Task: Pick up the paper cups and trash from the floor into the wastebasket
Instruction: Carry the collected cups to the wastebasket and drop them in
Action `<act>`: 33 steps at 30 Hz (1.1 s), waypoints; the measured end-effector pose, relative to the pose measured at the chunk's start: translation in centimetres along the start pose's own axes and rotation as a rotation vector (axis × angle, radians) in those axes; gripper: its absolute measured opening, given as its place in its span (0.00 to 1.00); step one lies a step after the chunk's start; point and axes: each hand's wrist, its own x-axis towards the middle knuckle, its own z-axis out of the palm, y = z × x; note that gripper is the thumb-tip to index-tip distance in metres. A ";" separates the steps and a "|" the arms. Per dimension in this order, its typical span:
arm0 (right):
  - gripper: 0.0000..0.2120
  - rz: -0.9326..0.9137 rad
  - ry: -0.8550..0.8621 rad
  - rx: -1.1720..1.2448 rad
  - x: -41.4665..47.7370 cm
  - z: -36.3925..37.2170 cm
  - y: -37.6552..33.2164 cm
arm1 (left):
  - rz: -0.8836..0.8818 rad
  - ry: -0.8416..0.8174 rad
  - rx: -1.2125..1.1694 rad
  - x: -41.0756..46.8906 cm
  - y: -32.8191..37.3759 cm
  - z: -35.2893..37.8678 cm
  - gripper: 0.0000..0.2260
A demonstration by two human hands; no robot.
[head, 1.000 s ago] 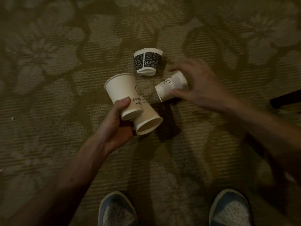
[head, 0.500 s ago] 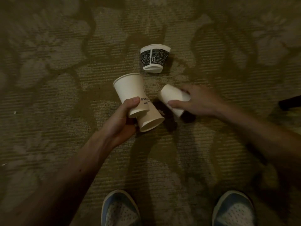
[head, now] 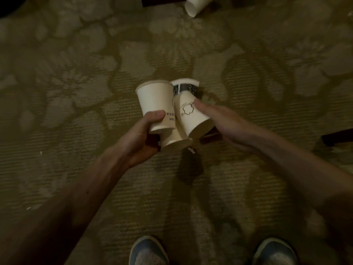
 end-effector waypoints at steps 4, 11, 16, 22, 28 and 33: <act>0.21 -0.061 0.062 0.078 -5.9 0.6 -8.4 | 0.043 -0.013 0.082 -5.0 7.7 5.4 0.40; 0.20 -0.083 0.152 0.196 -25.9 1.7 -28.6 | 0.038 0.011 0.143 -23.0 25.0 19.5 0.21; 0.23 -0.146 0.225 0.194 -41.5 2.5 -45.2 | 0.087 -0.091 0.236 -37.1 39.5 30.0 0.22; 0.23 -0.322 0.356 0.224 -55.9 5.8 -60.4 | 0.203 -0.244 0.388 -50.6 53.2 37.9 0.31; 0.21 -0.539 0.492 0.206 -64.8 11.9 -67.5 | 0.320 -0.452 0.521 -60.4 61.8 39.6 0.32; 0.27 -0.618 0.661 0.301 -71.2 16.0 -69.4 | 0.360 -0.655 0.673 -66.3 65.3 42.3 0.45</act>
